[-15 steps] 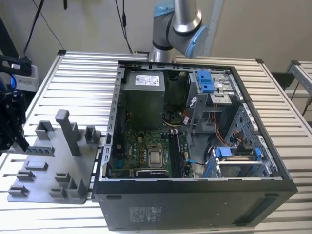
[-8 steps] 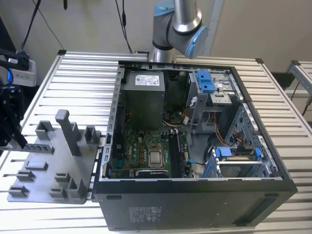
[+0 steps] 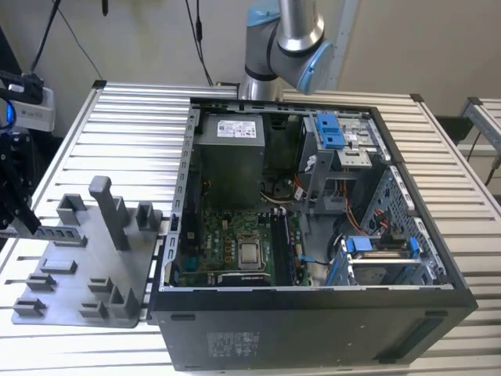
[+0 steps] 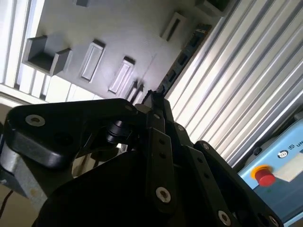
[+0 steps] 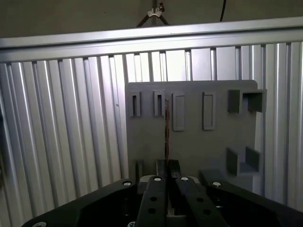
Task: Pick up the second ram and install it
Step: 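Pick up the second ram and move it above second insertion slot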
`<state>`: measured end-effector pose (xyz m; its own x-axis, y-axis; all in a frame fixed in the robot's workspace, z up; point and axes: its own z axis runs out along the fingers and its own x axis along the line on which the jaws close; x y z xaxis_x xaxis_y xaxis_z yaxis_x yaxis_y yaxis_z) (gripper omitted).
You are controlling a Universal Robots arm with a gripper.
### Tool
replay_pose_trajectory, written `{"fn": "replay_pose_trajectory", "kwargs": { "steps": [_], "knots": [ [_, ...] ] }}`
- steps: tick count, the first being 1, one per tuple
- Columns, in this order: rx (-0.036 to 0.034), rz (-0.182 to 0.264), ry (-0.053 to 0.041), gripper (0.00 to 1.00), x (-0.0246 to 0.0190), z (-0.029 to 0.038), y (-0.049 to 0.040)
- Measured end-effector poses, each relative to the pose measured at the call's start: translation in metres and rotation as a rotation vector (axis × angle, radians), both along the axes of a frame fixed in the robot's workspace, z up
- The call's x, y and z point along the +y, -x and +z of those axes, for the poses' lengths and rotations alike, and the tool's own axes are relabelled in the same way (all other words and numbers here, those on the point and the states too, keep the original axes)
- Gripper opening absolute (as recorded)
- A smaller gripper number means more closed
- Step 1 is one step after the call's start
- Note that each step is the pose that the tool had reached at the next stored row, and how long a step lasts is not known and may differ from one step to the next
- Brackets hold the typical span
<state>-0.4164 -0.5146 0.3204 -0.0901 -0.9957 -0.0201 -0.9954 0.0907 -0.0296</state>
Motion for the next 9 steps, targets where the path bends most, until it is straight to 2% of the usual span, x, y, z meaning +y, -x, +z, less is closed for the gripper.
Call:
{"fn": "replay_pose_trajectory", "kwargs": {
  "steps": [9],
  "knots": [
    [0.0000,0.000,0.0000,0.14,0.0000,0.0130,0.0000]
  ]
}}
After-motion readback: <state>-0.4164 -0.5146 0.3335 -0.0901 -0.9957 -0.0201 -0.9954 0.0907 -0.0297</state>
